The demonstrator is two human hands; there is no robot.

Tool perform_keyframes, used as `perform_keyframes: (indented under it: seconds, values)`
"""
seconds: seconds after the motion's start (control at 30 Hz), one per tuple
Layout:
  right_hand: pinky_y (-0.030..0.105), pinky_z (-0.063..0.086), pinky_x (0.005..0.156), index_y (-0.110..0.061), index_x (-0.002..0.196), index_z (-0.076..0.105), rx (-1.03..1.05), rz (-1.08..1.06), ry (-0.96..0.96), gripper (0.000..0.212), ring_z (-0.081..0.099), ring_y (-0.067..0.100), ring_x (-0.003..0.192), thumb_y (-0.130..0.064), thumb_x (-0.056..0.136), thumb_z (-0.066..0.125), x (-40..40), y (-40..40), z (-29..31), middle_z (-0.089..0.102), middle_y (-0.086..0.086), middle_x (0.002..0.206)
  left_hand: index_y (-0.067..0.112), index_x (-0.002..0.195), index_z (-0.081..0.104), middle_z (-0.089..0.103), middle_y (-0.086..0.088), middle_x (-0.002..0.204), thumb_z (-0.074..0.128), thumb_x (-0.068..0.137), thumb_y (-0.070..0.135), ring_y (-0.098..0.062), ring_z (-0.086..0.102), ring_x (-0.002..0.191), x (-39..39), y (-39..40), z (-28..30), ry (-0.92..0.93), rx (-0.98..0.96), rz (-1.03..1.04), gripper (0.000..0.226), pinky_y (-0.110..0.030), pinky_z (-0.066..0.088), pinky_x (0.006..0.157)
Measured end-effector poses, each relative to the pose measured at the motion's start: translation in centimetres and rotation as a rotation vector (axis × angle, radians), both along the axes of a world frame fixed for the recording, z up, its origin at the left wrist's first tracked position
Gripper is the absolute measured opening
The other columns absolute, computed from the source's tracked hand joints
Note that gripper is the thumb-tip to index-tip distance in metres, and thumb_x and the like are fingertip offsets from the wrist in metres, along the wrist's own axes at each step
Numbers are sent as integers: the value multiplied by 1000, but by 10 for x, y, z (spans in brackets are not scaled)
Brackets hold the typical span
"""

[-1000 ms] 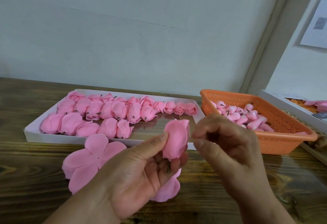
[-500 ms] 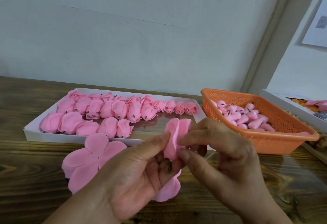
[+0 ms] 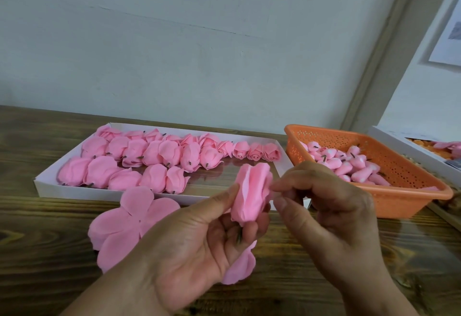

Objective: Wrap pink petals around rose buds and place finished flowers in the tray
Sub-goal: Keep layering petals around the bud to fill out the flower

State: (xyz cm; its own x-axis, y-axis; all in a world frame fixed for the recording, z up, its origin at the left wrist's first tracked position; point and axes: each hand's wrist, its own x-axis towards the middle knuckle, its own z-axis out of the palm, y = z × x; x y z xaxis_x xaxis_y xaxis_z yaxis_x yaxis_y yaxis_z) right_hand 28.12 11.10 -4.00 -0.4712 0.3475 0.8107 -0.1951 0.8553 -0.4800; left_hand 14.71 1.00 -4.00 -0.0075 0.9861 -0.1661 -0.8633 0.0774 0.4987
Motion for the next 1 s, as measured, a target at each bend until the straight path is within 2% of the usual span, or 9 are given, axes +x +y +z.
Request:
perform_keyframes:
  seconds: [0.1,0.27,0.4,0.53,0.63,0.73,0.83,0.93,1.0]
  values:
    - [24,44,61,-19,81,67,1,31,13,13,55,19,65,-9,75,63,1,-2,2,59,-3,73,-6,89,75,69,-21,88,79,67,18,-25,67,59,0,0,0,-1,-8,-2,33,-24,57,47]
    - [20,43,64,-15,86,67,67,-23,-19,11,55,15,71,-16,77,62,0,-5,3,59,-1,80,-4,95,75,69,-18,87,68,65,10,-23,68,64,-1,1,-3,31,34,-26,34,-22,58,51]
    - [22,43,73,-18,96,66,-35,-89,-49,26,55,16,85,-32,74,66,-3,-1,3,58,-1,94,-8,89,74,70,-19,82,68,63,11,-26,70,64,0,1,-7,82,14,7,33,-25,56,48]
    - [33,46,83,-19,81,62,-65,56,-5,10,58,19,97,-22,73,69,-3,3,3,61,-5,94,-7,91,74,70,-21,83,64,71,10,-26,70,63,1,1,-9,151,18,27,28,-26,57,50]
    - [34,44,88,-23,78,63,-146,141,48,11,58,18,99,-16,70,68,-2,7,1,62,-6,96,-5,93,74,70,-22,86,65,69,10,-27,69,62,1,1,-9,159,-6,33,30,-25,57,48]
    - [30,43,85,-21,69,60,-297,293,87,12,56,17,97,-11,66,64,0,10,1,62,-3,95,-2,97,75,69,-21,84,65,70,12,-26,68,61,2,2,-8,147,-7,24,31,-25,56,46]
    - [28,42,87,-20,74,62,-309,347,17,13,55,18,101,-13,64,65,1,13,1,61,-2,99,-5,100,72,69,-22,86,64,74,11,-26,68,61,2,2,-9,150,-12,39,32,-25,57,48]
    - [24,37,99,-12,84,66,-214,342,-115,23,53,23,112,-18,64,76,3,16,3,58,4,109,-8,96,72,68,-23,82,64,72,10,-26,68,57,3,2,-9,155,-20,66,31,-25,57,48]
    - [30,36,103,-14,85,66,-216,395,-175,25,50,25,119,-24,68,80,7,18,4,56,5,117,-9,95,72,69,-23,81,65,69,10,-25,67,55,3,2,-10,165,-22,76,32,-25,56,48]
